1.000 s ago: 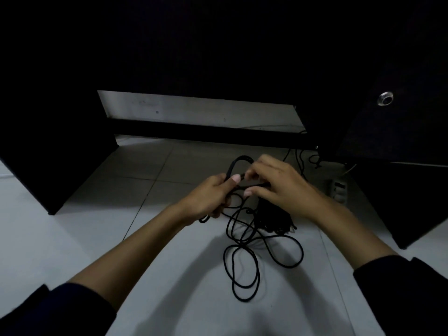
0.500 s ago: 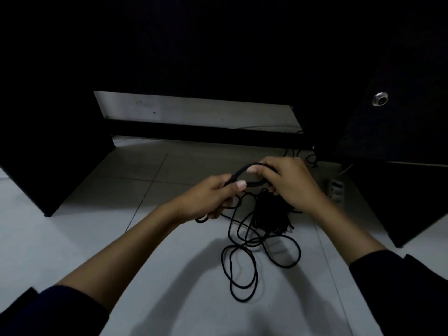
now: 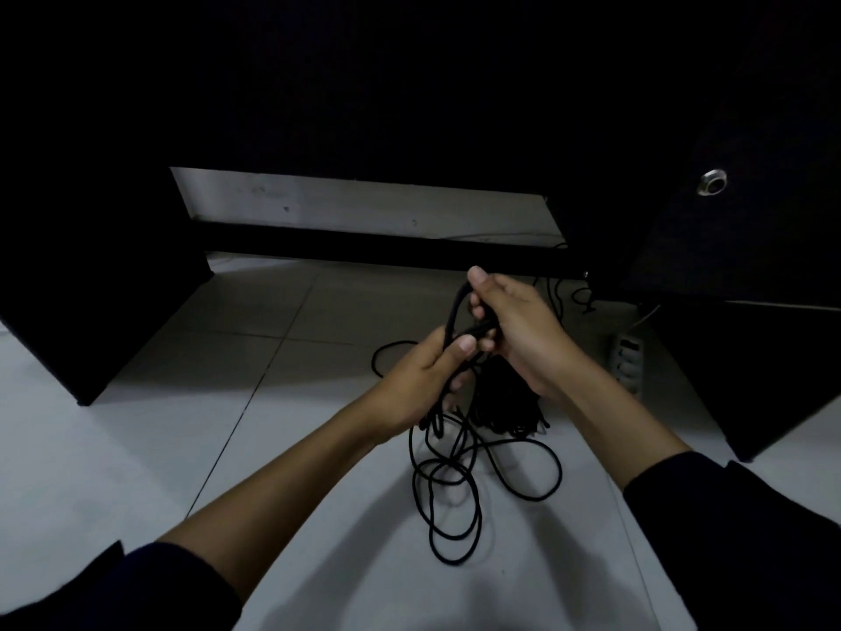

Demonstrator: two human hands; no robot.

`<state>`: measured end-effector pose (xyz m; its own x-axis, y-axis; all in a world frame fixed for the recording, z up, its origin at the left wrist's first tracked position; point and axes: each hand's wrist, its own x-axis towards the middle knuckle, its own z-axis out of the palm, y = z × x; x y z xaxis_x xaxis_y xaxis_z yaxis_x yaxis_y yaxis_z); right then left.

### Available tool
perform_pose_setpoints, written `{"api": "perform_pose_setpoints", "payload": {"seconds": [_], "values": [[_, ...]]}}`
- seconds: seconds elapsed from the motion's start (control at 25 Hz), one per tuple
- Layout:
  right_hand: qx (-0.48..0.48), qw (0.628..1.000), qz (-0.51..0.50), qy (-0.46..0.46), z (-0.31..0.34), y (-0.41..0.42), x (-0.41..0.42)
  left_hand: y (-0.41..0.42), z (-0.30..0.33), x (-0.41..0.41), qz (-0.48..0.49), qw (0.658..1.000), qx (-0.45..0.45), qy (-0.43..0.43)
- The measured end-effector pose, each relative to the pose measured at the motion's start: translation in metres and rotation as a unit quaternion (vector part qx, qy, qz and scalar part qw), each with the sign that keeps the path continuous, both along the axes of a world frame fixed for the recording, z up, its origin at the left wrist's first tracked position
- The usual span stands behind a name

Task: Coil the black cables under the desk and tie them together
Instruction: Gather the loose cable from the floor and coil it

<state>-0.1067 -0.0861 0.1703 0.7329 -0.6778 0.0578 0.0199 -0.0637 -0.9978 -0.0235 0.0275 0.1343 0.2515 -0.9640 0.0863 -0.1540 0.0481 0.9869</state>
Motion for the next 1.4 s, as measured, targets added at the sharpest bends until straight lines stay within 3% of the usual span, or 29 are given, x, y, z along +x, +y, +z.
{"api": "perform_pose_setpoints", "payload": {"seconds": [0.2,0.4,0.56,0.64,0.8,1.0,1.08,1.2,1.4], "values": [[-0.03,0.999,-0.019,-0.003,-0.001,-0.006,-0.002,-0.005,0.009,0.004,-0.063,0.997,0.048,0.026],[-0.087,0.993,-0.074,-0.027,-0.004,0.006,-0.001,-0.002,0.006,0.004,-0.026,0.998,0.025,0.056],[0.076,0.994,0.064,0.039,-0.026,0.027,-0.003,-0.005,0.003,0.009,0.028,0.993,-0.011,0.114],[0.075,0.987,0.121,0.077,-0.039,0.035,-0.008,-0.007,0.006,0.015,0.061,0.988,-0.035,0.136],[-0.058,0.96,0.209,0.18,-0.06,0.027,-0.026,-0.003,0.02,0.028,0.103,0.986,-0.03,0.124],[-0.1,0.965,0.156,0.183,-0.057,0.006,-0.039,0.005,0.016,0.039,0.112,0.992,0.017,0.05],[-0.223,0.937,0.166,0.212,-0.041,0.001,-0.036,0.006,0.014,0.037,0.11,0.993,0.033,0.031],[-0.393,0.849,0.207,0.287,-0.022,0.001,-0.026,0.004,0.015,0.031,0.102,0.994,0.04,0.023],[-0.458,0.84,0.158,0.243,-0.006,0.014,-0.015,0.006,0.014,0.02,0.038,0.996,0.075,-0.036]]}}
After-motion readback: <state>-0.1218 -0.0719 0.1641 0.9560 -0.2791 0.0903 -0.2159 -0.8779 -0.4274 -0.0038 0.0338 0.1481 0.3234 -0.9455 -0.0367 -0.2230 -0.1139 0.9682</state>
